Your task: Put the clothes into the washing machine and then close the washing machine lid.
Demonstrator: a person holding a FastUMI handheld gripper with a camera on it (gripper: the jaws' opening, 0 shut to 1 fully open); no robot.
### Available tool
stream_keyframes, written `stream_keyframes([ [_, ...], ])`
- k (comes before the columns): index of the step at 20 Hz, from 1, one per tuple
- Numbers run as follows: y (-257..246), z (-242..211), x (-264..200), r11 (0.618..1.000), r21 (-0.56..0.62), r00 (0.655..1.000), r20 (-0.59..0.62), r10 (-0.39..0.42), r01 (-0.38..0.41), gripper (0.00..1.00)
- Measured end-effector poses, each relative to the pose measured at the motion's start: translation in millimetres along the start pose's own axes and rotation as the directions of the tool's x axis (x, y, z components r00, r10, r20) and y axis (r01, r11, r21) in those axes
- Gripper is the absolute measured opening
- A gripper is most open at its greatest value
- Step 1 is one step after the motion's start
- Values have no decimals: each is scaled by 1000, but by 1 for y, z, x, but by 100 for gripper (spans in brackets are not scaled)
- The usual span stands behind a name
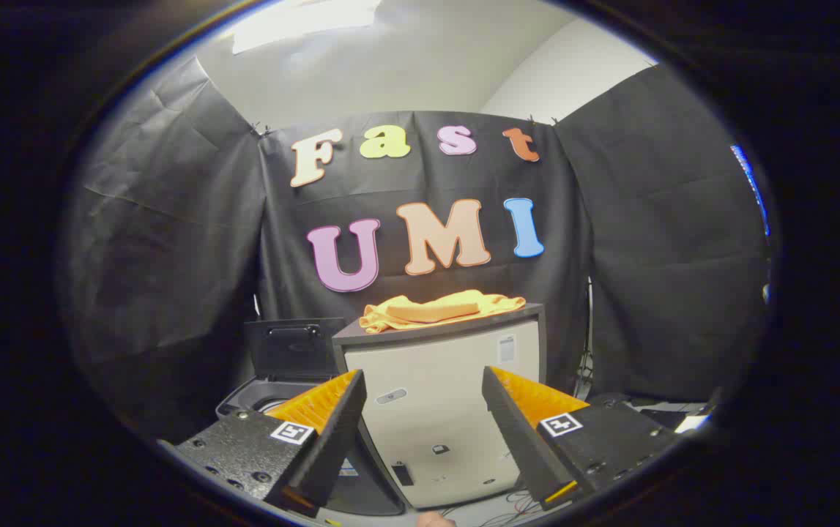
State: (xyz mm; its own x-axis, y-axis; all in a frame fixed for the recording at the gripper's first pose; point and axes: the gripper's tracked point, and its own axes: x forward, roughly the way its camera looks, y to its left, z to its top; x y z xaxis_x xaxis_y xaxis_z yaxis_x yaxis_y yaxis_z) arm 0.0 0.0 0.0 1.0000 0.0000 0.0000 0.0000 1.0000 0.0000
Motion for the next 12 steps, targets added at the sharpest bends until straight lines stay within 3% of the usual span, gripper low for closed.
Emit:
stream_keyframes([
  [12, -5, -10, 11, 1000, 12, 1000, -10, 20, -20, 97],
])
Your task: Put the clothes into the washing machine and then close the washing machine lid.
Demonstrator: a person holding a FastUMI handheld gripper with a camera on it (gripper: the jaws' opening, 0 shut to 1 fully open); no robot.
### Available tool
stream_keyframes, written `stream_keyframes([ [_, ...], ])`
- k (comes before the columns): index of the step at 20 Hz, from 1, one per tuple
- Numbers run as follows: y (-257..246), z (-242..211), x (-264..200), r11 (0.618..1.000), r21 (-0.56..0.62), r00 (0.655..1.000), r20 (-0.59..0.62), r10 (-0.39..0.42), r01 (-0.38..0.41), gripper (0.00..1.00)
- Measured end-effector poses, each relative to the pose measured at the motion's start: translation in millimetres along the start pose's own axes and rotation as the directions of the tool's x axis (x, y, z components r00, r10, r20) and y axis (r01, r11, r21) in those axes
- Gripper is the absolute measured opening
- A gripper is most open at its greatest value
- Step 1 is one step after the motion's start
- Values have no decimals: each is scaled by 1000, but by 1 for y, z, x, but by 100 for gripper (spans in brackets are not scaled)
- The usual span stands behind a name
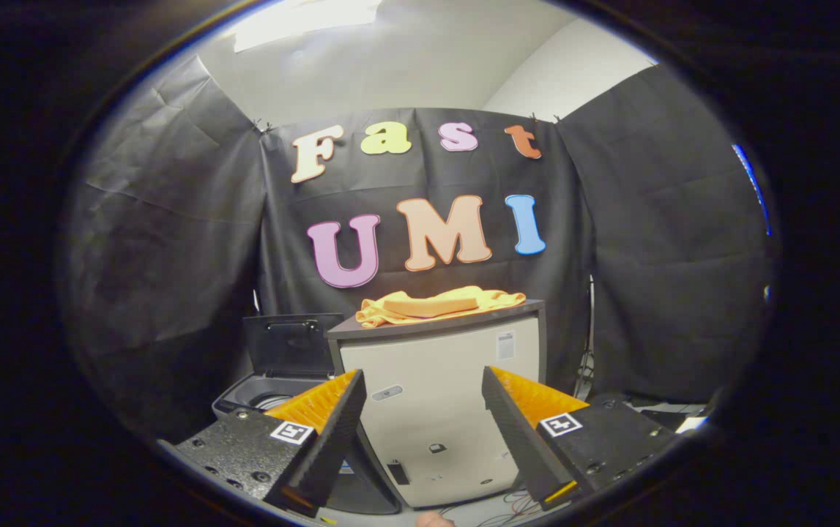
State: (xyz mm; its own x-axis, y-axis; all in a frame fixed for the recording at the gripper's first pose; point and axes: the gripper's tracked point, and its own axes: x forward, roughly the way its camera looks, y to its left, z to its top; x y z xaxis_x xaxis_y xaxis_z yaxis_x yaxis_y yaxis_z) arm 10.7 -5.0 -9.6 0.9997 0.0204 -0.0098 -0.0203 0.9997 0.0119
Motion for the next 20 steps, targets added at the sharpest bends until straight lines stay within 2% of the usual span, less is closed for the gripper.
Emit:
stream_keyframes([
  [5, -7, 3, 23, 998, 62, 1000, -5, 5, -5, 96],
  [13, -6, 10, 44, 1000, -1, 1000, -17, -5, 5, 97],
  [20, -4, 48, 69, 999, -34, 999, 23, -28, 28, 96],
])
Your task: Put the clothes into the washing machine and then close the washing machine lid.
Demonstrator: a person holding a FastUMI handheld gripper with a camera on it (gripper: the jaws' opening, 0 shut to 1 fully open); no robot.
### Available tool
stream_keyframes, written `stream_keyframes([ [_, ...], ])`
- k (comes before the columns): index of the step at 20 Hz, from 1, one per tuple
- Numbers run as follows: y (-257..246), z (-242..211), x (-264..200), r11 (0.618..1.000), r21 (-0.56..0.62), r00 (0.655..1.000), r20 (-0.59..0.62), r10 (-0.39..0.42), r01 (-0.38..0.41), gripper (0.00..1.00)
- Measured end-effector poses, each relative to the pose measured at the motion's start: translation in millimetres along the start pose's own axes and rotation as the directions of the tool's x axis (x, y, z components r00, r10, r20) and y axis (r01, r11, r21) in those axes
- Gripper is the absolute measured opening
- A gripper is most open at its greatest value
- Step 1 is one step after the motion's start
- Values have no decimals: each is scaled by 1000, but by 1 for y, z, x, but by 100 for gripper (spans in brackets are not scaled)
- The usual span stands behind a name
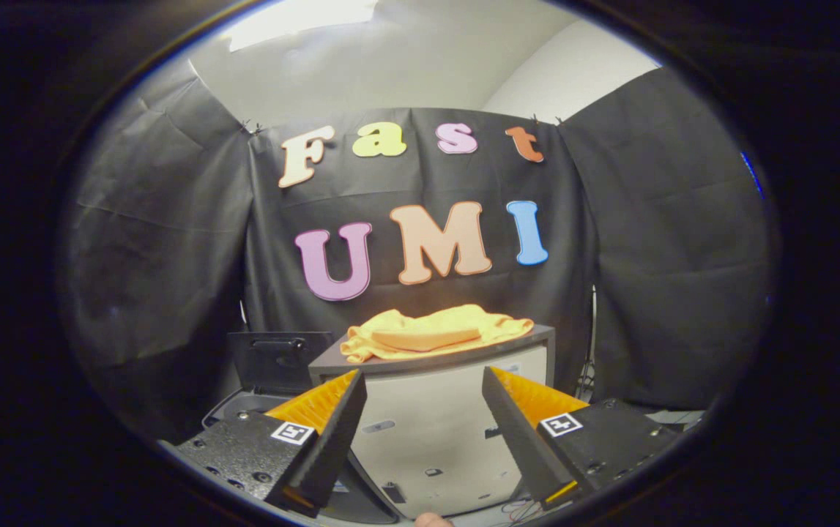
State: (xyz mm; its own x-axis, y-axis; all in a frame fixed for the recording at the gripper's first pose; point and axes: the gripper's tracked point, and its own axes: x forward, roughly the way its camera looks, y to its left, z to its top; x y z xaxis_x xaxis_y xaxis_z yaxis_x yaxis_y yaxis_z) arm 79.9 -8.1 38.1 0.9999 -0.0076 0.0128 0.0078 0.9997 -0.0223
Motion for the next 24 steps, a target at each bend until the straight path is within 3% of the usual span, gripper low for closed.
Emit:
stream_keyframes([
  [5, -15, 49, 48, 997, -61, 999, 33, -42, 44, 96],
  [9, -41, 82, 112, 995, -71, 997, 38, -74, 77, 96],
  [15, -98, 56, 227, 985, -91, 976, -149, -157, 145, 97],
  [16, -98, 48, 244, 985, -104, 969, -189, -157, 139, 97],
  [18, -75, 25, 275, 993, -107, 958, -277, -72, 44, 96],
  [21, -43, -18, 303, 995, -84, 911, -411, 10, -49, 97],
  [24, -30, -54, 319, 995, -70, 868, -496, 27, -72, 96],
])
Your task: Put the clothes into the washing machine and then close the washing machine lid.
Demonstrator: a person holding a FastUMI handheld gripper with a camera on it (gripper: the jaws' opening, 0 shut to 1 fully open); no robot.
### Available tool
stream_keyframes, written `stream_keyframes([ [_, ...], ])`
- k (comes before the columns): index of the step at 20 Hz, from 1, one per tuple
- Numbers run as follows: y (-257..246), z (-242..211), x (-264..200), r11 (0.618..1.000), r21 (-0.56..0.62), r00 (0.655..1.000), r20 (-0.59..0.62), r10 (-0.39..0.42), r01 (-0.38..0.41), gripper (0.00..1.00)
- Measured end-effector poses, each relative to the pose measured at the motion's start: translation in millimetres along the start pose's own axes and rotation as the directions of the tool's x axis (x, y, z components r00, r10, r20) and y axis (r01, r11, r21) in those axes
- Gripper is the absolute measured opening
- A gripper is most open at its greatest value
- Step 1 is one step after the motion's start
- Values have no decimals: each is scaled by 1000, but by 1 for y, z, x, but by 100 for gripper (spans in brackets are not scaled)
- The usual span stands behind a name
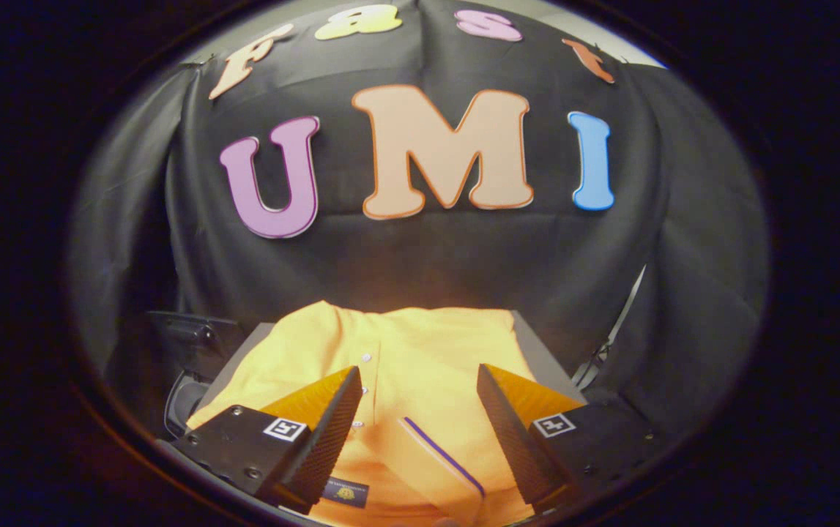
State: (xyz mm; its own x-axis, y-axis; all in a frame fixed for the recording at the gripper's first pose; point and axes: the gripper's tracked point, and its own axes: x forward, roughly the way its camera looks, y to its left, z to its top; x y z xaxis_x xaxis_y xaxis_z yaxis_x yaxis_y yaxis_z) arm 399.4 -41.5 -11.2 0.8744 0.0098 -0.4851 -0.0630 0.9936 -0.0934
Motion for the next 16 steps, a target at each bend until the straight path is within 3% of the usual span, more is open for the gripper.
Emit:
stream_keyframes([
  [3, 16, -6, 12, 999, -6, 998, -50, 37, -37, 95],
  [8, 31, -8, 11, 997, -80, 995, -100, 17, -25, 93],
  [11, 33, -35, 16, 994, -103, 978, -210, 0, -22, 92],
  [14, 30, -30, 17, 1000, -12, 979, -203, -9, 6, 88],
  [16, 27, -27, 22, 999, 6, 980, -196, -33, 34, 53],
])
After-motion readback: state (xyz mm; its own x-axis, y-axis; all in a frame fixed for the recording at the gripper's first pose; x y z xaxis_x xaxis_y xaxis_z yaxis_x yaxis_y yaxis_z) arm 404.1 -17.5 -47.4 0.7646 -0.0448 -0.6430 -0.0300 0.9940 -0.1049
